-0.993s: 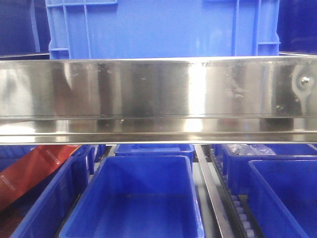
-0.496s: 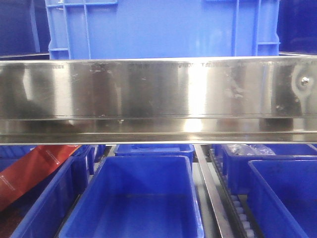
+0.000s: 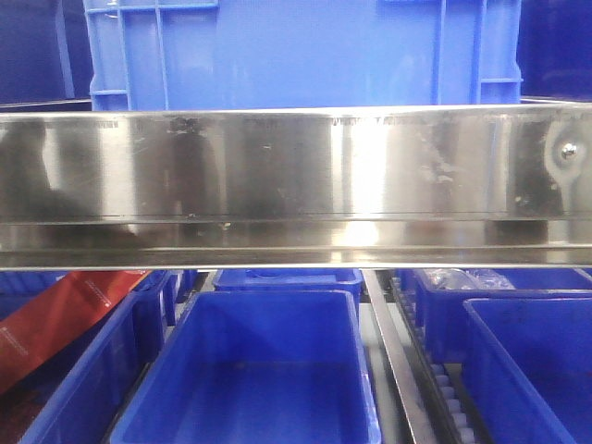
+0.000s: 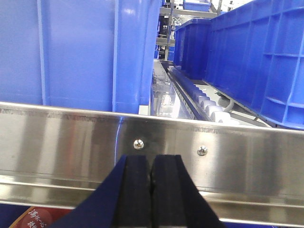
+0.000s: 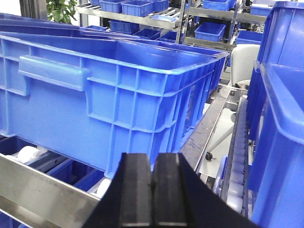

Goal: Place cylindrical capacitor in blue bin on shelf

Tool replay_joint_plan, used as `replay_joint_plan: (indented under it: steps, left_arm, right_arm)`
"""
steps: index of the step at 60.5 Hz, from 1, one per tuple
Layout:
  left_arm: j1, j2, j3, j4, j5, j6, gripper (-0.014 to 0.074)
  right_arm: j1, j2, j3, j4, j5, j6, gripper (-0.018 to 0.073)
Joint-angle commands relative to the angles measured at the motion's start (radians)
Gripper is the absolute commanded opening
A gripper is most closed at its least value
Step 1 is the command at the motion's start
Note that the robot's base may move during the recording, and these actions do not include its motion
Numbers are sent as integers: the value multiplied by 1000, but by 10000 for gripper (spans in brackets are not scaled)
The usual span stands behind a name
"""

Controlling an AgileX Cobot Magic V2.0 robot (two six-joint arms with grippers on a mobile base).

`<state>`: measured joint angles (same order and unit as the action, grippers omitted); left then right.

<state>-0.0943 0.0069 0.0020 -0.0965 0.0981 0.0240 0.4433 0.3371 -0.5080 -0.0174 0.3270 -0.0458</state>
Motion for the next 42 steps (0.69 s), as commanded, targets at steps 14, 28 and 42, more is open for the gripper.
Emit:
replay_joint_plan:
  steps: [14,28,42]
  left_arm:
    - [2,-7,-2,-7,-20,2,-111]
    - [2,-7,-2,-7,-20,2,-111]
    - [2,-7,-2,-7,-20,2,-111]
  right_arm:
    - [-6,-4,1,-2,-21,2,-160]
    - [-6,-4,3,17,-29,2,-160]
    - [-88,-11,70,82,-132,2,-160]
